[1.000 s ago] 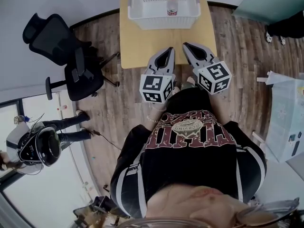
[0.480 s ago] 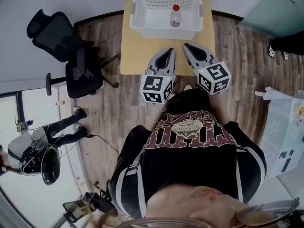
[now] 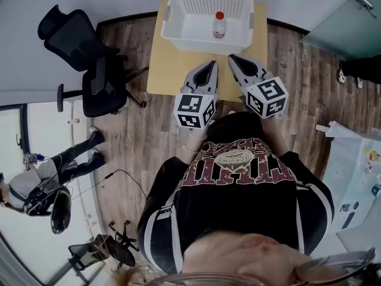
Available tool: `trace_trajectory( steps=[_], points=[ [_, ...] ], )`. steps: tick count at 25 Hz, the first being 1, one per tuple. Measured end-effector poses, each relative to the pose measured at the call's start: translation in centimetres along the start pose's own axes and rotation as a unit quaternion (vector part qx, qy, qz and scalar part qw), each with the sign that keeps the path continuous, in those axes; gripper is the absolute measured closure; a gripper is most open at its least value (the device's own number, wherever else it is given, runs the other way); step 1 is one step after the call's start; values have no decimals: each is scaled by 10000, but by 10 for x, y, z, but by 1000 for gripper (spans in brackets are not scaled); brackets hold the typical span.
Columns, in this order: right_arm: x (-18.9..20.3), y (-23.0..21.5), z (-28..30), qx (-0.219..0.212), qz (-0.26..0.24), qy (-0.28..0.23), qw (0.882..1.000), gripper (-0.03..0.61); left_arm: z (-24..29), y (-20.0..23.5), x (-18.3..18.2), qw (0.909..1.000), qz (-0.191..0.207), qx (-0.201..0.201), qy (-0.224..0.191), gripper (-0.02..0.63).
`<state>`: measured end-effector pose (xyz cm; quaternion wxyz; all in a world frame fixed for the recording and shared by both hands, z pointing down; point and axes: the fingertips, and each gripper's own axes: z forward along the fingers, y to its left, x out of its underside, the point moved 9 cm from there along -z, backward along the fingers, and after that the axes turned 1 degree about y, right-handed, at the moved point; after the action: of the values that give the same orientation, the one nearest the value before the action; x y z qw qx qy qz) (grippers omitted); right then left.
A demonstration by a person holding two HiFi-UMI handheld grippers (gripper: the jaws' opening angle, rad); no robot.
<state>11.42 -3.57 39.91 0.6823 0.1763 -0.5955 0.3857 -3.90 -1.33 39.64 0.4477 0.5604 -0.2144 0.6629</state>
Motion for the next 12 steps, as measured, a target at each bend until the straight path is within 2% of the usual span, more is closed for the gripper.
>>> trace_trajectory(
  steps=[12],
  points=[
    [0, -24, -6, 35, -69, 28, 10000, 561, 21, -11, 4, 10000, -42, -23, 6, 566]
  ],
)
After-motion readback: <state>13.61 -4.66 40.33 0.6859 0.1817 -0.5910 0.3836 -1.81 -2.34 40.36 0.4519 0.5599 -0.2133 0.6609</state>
